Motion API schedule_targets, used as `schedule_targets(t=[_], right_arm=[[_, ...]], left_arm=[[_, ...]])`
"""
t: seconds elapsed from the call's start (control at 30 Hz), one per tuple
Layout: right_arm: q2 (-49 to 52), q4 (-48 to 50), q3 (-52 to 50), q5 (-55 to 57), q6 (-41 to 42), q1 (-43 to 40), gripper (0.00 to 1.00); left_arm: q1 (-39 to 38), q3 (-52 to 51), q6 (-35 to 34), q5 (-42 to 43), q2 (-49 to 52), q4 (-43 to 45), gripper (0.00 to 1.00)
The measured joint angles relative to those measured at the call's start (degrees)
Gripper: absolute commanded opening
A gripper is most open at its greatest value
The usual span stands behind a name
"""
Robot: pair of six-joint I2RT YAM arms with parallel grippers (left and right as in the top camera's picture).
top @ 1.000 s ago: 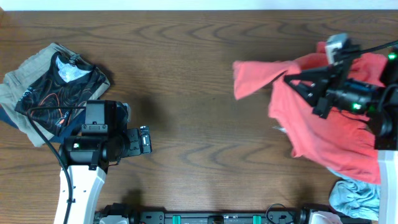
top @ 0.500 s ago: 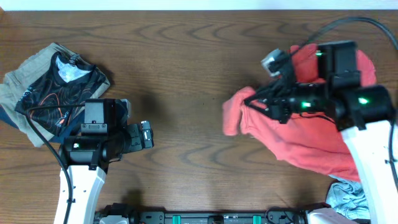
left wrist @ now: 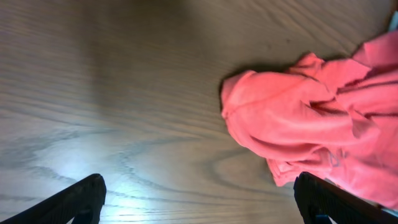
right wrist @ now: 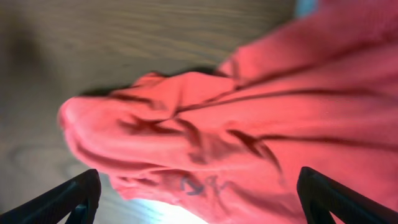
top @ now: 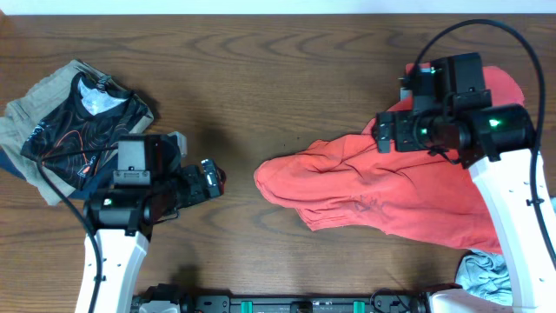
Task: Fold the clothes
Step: 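Drag the orange shirt leftward with the right gripper onto the table center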
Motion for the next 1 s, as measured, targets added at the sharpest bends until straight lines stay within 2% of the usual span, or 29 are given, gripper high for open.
schedule_targets(t=[0.27, 0.5, 0.73, 0.77, 0.83, 0.87, 0.9, 1.0], right_arm=[[0.0, -3.8, 0.0, 4.7, 4.2, -6.6, 0.99], [0.0, -6.6, 0.0, 5.8, 4.7, -12.8, 0.99], [0.0, -7.4, 0.0, 5.9, 4.7, -14.5, 0.99], [0.0, -7.5, 0.0, 5.9, 4.7, -14.6, 0.99], [0.0, -7.6, 0.0, 5.9, 4.7, -15.0, 0.99], [0.0, -7.7, 0.0, 5.9, 4.7, -15.0, 0.99], [0.0, -7.7, 0.0, 6.0, 4.7, -15.1, 0.99], [0.0, -8.1, 0.0, 6.3, 4.7, -15.3, 0.99]], left_arm=[[-9.8, 0.0, -1.2, 1.7, 8.9, 5.7, 0.98], [-18.1, 0.0, -4.9, 1.8, 22.5, 16.4, 0.98], [-23.7, 0.0, -9.5, 1.8, 35.5, 27.3, 1.00], [-24.3, 0.0, -10.2, 1.7, 37.1, 28.7, 0.94], [-25.0, 0.9, -11.8, 1.9, 37.9, 31.8, 0.60], [-25.5, 1.1, -12.1, 2.0, 38.8, 33.6, 0.26], [-26.0, 1.1, -12.5, 2.0, 40.0, 34.9, 0.06], [-26.8, 1.1, -13.0, 2.5, 41.8, 36.2, 0.07]])
